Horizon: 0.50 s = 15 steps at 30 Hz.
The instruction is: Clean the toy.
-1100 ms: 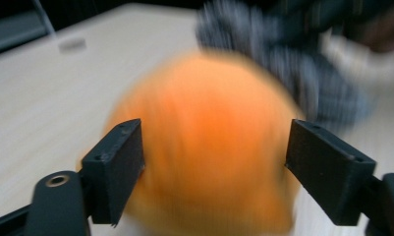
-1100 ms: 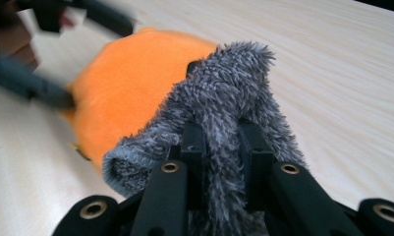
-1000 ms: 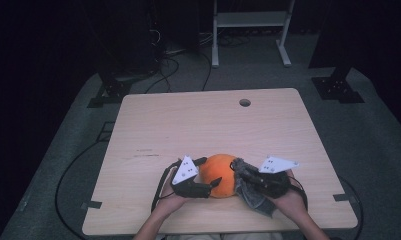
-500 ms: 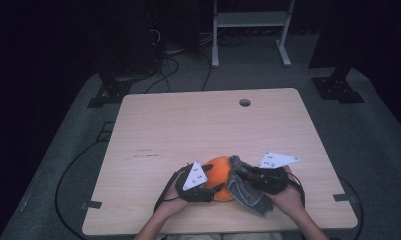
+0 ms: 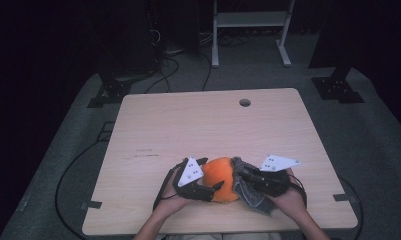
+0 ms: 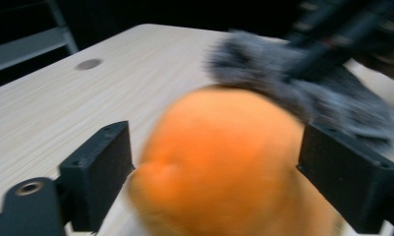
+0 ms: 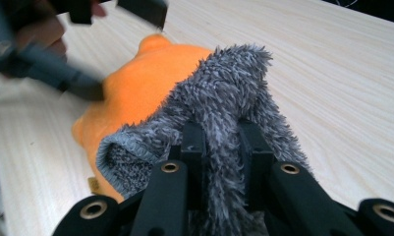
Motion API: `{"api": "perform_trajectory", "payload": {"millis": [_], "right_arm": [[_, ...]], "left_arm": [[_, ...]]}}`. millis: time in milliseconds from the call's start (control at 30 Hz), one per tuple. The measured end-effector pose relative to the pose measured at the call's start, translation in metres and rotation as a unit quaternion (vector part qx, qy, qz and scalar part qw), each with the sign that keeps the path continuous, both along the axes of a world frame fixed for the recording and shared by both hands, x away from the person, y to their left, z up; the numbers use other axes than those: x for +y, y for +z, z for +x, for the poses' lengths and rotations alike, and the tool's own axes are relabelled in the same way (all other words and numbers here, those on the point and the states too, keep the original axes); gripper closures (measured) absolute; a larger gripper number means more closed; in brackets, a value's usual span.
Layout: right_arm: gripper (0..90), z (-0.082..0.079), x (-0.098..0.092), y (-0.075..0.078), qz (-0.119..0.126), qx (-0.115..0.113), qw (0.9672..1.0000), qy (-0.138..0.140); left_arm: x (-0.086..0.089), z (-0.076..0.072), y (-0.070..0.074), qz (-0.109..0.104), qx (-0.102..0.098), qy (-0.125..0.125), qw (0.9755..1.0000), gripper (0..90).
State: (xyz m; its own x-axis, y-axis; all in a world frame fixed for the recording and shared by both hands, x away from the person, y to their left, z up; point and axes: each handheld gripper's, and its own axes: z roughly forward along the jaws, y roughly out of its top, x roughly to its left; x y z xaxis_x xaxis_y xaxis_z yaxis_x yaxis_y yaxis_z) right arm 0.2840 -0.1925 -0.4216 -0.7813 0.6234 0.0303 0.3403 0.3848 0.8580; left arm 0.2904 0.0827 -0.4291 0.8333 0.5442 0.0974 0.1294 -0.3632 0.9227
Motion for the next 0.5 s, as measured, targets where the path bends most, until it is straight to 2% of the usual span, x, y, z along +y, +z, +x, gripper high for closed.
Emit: {"api": "perform_trajectory", "payload": {"millis": [67, 100, 133, 167, 200, 300, 367, 433, 467, 500], "right_arm": [[75.5, -0.002, -0.004, -0.001, 0.0, 0.0, 1.0, 0.009], [75.5, -0.002, -0.004, -0.001, 0.0, 0.0, 1.0, 0.009], [75.3, -0.003, -0.006, -0.001, 0.001, 0.004, 0.9999, 0.011], [75.3, -0.003, -0.006, -0.001, 0.001, 0.004, 0.9999, 0.011], [75.0, 0.0, -0.01, -0.003, 0.006, 0.013, 0.9999, 0.007], [74.9, 0.005, -0.016, -0.004, 0.005, 0.023, 0.9997, -0.007], [75.3, 0.013, -0.027, -0.006, 0.005, 0.044, 0.9985, -0.034], [75.4, 0.013, -0.028, -0.004, 0.012, 0.044, 0.9983, -0.037], [75.4, 0.006, -0.024, 0.006, 0.03, 0.028, 0.9989, -0.022], [75.4, 0.006, -0.024, 0.006, 0.03, 0.028, 0.9989, -0.022]], "left_arm": [[0.0, 0.005, -0.003, 0.012, 0.023, 0.021, 0.9994, 9.1], [0.0, 0.007, -0.005, 0.011, 0.039, 0.02, 0.999, 9.1], [-0.001, 0.005, -0.009, 0.007, 0.044, 0.0, 0.999, 16.8], [-0.001, 0.005, -0.009, 0.007, 0.044, 0.0, 0.999, 21.1], [-0.004, 0.001, -0.008, 0.017, 0.029, -0.004, 0.9994, 22.4], [-0.006, 0.0, -0.008, 0.02, 0.026, -0.011, 0.9994, 25.2], [-0.007, -0.003, -0.008, 0.025, 0.017, -0.022, 0.9993, 25.3], [-0.008, -0.004, -0.009, 0.029, 0.009, -0.024, 0.9993, 25.3], [-0.011, -0.007, -0.009, 0.037, -0.004, -0.038, 0.9986, 25.6], [-0.011, -0.007, -0.009, 0.037, -0.004, -0.038, 0.9986, 25.6]]}}
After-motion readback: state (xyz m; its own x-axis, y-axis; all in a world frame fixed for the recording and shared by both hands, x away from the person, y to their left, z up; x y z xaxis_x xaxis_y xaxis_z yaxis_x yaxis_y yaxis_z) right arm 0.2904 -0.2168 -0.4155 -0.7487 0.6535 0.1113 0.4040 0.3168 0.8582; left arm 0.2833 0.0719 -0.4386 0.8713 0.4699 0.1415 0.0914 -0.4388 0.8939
